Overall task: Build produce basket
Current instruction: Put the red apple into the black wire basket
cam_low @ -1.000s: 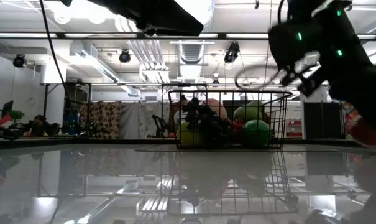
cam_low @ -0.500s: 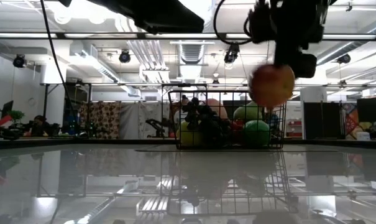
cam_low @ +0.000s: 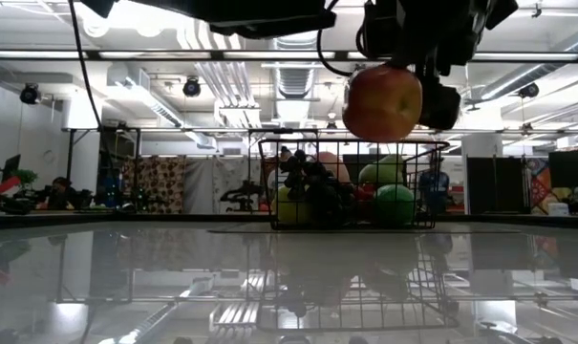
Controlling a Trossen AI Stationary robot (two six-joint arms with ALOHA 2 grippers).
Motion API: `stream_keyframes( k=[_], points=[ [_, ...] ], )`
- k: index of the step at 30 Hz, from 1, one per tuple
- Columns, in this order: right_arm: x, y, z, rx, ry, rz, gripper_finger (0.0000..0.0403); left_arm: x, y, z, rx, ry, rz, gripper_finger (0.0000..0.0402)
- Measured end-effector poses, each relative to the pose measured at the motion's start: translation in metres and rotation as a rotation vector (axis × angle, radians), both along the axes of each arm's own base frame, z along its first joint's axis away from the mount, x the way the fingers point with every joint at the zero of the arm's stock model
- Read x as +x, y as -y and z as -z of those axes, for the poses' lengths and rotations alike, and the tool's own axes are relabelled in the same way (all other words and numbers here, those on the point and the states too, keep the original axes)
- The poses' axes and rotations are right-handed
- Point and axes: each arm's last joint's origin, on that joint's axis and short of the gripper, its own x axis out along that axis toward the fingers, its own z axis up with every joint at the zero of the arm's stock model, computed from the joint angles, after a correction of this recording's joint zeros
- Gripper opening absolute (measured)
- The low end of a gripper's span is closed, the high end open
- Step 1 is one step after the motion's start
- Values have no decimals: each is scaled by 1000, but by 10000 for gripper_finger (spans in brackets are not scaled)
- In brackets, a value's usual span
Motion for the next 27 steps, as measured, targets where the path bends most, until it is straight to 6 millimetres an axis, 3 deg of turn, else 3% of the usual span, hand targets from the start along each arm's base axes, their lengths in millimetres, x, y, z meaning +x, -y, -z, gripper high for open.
stream_keyframes(
  k=[14,27],
  points=[
    [8,-4,-3,42,111,-115,235,29,-9,30,-87,76,168,312],
    [10,-5,-5,48,149,-151,235,38,-25,43,-193,41,198,312]
  ],
)
